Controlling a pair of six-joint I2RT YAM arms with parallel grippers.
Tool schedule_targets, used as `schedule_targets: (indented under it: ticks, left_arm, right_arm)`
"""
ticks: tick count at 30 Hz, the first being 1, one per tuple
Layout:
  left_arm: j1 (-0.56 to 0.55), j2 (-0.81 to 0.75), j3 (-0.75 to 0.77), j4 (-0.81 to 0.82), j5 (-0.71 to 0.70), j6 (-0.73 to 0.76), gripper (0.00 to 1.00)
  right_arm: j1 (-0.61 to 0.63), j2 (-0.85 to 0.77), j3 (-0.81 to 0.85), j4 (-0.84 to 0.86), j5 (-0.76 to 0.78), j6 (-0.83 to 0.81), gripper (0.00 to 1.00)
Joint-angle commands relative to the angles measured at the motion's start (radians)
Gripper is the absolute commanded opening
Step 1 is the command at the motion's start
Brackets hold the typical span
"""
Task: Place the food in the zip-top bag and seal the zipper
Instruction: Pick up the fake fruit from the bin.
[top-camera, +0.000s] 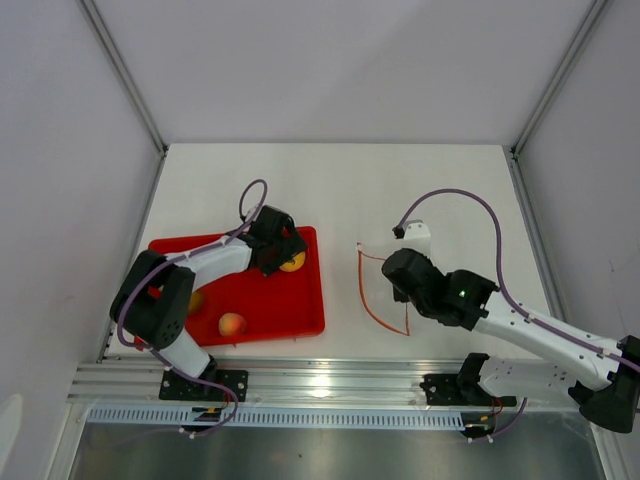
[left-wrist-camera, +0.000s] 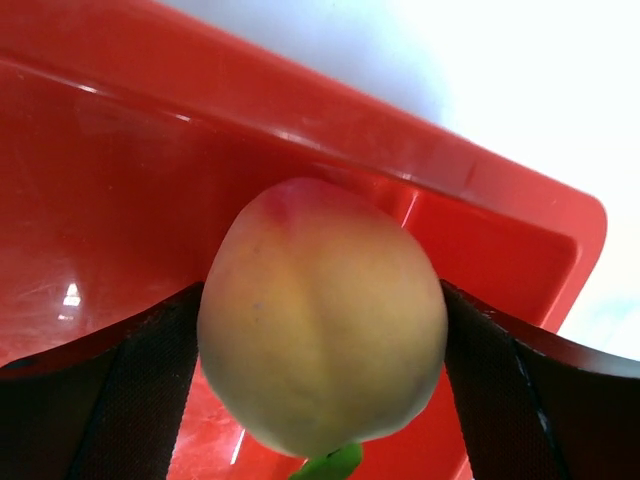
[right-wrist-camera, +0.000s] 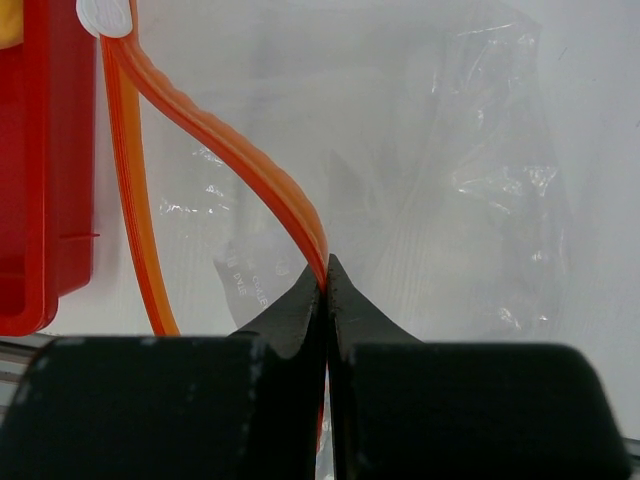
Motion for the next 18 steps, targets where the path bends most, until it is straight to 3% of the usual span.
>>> schedule_targets:
  ticks: [1,5,8,9,15,18]
  left_arm:
    - [0.022,0.001,0.007,0.03,0.027,-0.03,0.91]
    - [0.023,-0.046,-0.046,0.062,0.015,-0.024,0.77]
    - [0.025,-0.089,-0.081,0.082,0.001,-0.006,0.59]
    - [0.025,-0.102,-0.09,0.093,0.003,0.009,0.44]
    - [0.023,-0.255,-0.219,0.194,0.102,0.094,0.02]
    - [0.023,-0.371,-0.311,0.283,0.18,0.132,0.01]
  right_arm:
    - [-0.002,-0.01,-0.006,0.03,0.004,0.012,0.0]
    - [-0.002,-0.01,-0.009,0.036,0.001,0.01,0.0]
    - [-0.002,-0.007,-0.01,0.042,-0.001,0.009,0.0]
    - [0.0,-0.005,-0.01,0.044,-0.001,0.009,0.0]
    - [0.0,0.013,-0.009,0.058,-0.015,0.006,0.0]
    - [0.001,0.013,-0.01,0.064,-0.016,0.004,0.0]
